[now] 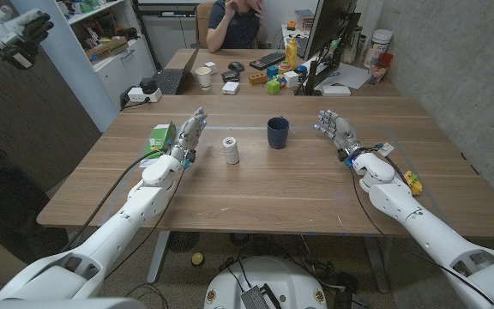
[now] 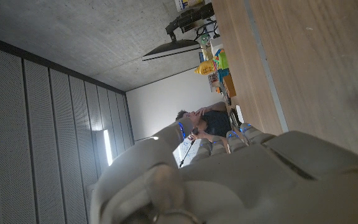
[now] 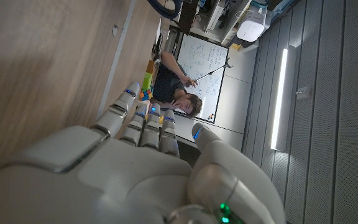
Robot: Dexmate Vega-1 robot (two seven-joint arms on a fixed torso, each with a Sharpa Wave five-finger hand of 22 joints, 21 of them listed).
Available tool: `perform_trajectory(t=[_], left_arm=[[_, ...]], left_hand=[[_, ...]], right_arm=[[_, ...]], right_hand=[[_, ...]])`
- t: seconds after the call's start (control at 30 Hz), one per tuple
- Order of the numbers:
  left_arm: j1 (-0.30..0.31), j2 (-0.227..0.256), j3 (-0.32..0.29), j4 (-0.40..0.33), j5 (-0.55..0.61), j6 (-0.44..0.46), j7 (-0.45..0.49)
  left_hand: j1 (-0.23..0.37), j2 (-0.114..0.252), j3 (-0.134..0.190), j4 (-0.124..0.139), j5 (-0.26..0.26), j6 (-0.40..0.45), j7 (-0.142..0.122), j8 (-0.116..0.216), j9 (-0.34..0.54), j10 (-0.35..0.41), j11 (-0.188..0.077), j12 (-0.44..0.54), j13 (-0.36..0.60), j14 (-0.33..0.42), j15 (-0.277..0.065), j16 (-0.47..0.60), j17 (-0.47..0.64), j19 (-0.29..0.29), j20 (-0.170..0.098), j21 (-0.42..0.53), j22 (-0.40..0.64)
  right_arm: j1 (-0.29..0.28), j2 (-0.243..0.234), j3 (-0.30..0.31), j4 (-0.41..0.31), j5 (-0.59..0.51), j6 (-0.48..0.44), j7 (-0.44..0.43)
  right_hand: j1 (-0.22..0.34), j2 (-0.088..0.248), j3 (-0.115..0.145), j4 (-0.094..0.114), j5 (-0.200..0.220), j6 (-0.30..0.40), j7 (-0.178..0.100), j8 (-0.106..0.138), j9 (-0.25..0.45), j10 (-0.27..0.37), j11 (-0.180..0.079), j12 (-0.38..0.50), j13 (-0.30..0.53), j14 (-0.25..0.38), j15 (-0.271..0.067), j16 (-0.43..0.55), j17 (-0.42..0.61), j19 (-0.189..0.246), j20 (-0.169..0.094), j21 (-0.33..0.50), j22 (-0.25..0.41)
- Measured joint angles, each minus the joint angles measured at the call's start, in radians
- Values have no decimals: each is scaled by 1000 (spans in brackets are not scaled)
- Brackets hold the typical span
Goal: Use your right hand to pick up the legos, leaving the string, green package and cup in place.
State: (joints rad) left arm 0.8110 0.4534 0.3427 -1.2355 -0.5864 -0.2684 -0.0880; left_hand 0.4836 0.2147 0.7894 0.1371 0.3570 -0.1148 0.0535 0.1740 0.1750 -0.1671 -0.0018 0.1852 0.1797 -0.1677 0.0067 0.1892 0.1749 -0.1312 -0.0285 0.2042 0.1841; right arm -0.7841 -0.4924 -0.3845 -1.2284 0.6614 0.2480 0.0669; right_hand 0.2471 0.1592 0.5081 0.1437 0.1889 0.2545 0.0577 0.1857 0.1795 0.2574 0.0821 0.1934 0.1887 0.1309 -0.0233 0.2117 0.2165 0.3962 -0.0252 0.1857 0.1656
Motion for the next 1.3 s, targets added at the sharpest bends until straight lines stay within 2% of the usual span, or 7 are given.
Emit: perform_trajectory(t=[0.07,0.17,0.33,0.37,0.77,1.13,1.3], left_arm=[[0,0,0,0,24,9,-14],[-7,-77,-80,38,62,23,-36],[-7,-77,-80,38,127,45,-71],[-6,-142,-153,48,140,50,-78],[-4,-242,-269,68,237,78,-135],[-9,-293,-332,83,300,92,-172],[-12,-309,-349,89,336,100,-191]], left_hand=[[0,0,4,4,0,0,0,0,0,0,0,0,0,0,0,0,0,0,0,0,0],[0,0,4,4,0,0,0,0,0,0,0,0,0,0,0,0,0,0,0,0,0],[0,0,4,4,0,0,0,0,0,0,0,0,0,0,0,0,0,0,0,0,0],[0,0,4,4,0,0,0,0,0,0,0,0,0,0,0,0,0,0,0,0,0],[0,0,4,4,0,0,0,4,0,0,0,0,0,0,0,0,0,0,0,0,0],[4,-4,4,4,0,-7,0,4,0,0,0,0,0,0,0,0,0,0,0,0,0],[5,-5,4,4,0,-7,0,4,0,0,0,0,0,0,0,0,0,0,0,0,0]], right_arm=[[8,3,-2,12,0,0,0],[20,7,-3,30,9,-24,30],[35,14,-3,57,9,-24,30],[39,16,-3,63,12,-27,53],[52,19,-3,78,8,-19,73],[31,0,8,12,-3,-17,31],[-6,-34,23,-80,-10,-25,-1]], right_hand=[[0,0,0,0,0,0,0,0,0,0,0,0,0,0,0,0,0,0,0,0,0],[0,0,0,0,0,0,0,0,0,0,0,0,0,0,0,0,0,0,0,0,0],[0,0,0,0,0,-1,0,0,0,0,0,0,0,0,0,0,0,0,0,0,0],[0,0,0,0,0,-1,0,0,0,0,0,0,0,0,0,0,0,0,0,0,0],[-1,-1,-9,-3,0,-1,-1,0,0,0,0,0,0,5,5,0,-3,10,4,0,0],[-6,-5,-10,-10,0,0,0,0,0,8,3,0,0,8,3,0,-8,11,3,8,0],[-6,-5,-10,-10,0,7,0,0,0,12,2,7,0,20,2,0,-10,22,3,8,0]])
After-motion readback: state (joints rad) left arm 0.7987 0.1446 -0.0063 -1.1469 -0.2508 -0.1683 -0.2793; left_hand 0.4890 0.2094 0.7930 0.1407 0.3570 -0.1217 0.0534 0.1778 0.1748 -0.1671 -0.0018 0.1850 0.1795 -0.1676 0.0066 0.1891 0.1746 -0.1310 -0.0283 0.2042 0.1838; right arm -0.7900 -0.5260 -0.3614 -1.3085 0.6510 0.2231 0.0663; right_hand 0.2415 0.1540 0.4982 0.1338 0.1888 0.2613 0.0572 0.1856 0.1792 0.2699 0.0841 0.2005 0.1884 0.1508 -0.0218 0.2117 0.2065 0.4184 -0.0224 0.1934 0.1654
